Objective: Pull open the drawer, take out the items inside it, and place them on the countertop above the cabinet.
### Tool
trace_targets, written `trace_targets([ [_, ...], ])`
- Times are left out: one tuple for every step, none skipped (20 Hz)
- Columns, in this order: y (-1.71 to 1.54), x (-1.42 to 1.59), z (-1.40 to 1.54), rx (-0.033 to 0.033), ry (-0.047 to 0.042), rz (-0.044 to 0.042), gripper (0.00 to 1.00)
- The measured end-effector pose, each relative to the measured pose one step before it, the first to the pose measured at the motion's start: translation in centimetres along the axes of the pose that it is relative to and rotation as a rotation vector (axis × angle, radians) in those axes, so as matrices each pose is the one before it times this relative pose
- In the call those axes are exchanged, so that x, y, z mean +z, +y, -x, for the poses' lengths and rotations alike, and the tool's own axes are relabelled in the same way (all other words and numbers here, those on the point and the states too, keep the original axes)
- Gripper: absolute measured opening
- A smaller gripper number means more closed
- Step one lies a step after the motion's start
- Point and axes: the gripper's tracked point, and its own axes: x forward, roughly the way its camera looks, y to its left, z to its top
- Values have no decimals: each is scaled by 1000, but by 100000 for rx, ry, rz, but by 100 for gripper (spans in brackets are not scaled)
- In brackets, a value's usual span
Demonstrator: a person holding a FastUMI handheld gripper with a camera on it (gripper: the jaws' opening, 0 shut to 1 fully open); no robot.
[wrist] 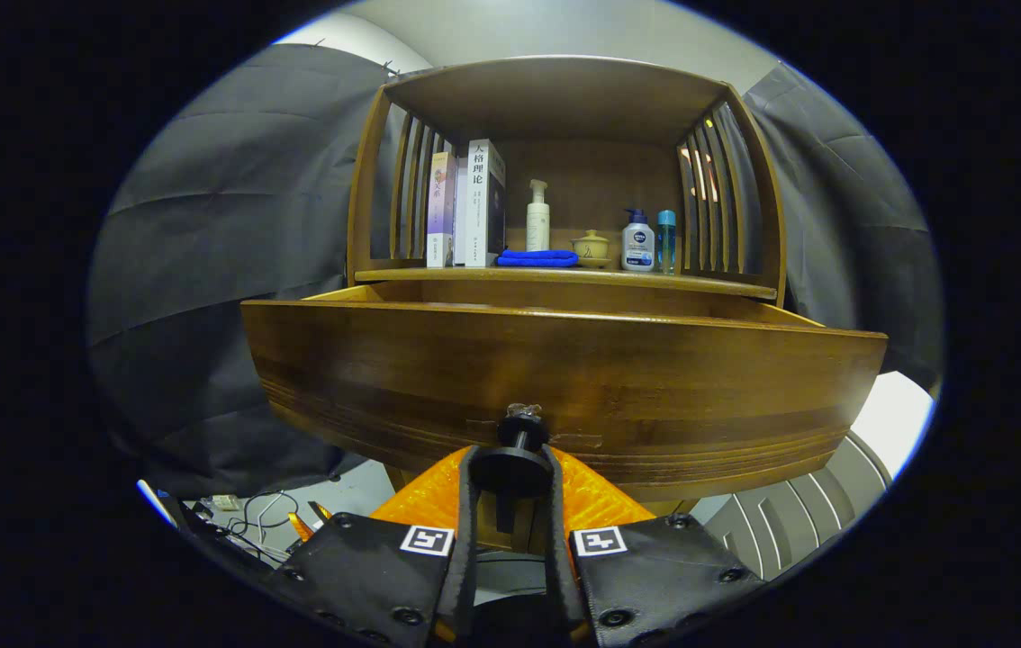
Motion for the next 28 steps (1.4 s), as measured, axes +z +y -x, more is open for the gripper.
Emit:
trace_targets([
  [64,28,205,-58,-292,322,34],
  [-35,68,-41,-134,-713,238,35],
  [-68,78,99,-80,-772,-316,34],
  [7,-77,13,156,-369,-707,40],
  [49,-92,287,-23,-520,37,46],
  [-45,160,398,242,-1007,1060,52],
  [127,272,459,963,-1505,2091,57],
  [88,248,467,1080,-1780,2542,63],
  [-96,530,496,798,-2148,2294,69],
  [-313,521,428,479,-2007,1493,74],
  [-359,641,244,-490,-1853,571,80],
  [-490,758,32,-148,-1524,-41,86],
  [-480,934,13,-464,-1478,-378,92],
  [-635,1035,-76,-979,-1733,-700,97],
  [-642,1080,-123,-884,-1510,-854,98],
  [-545,1078,-296,-740,-1592,-910,98],
  [-567,930,-436,-524,-460,155,98],
  [-538,565,-484,-173,566,530,98],
  [-232,655,-269,732,605,-55,97],
  [-126,343,-581,1040,1560,278,97],
  [-568,587,-345,-611,-475,70,98],
  [-551,857,-536,-509,-716,412,98],
  [-216,515,-403,417,257,356,98],
  [16,287,-405,913,776,-51,97],
  [-72,497,-449,1354,1022,-228,98],
  [-171,592,-522,1095,564,-407,98],
  [-258,572,-703,1299,1283,-357,98],
  [-85,344,-795,1572,1941,-406,98],
])
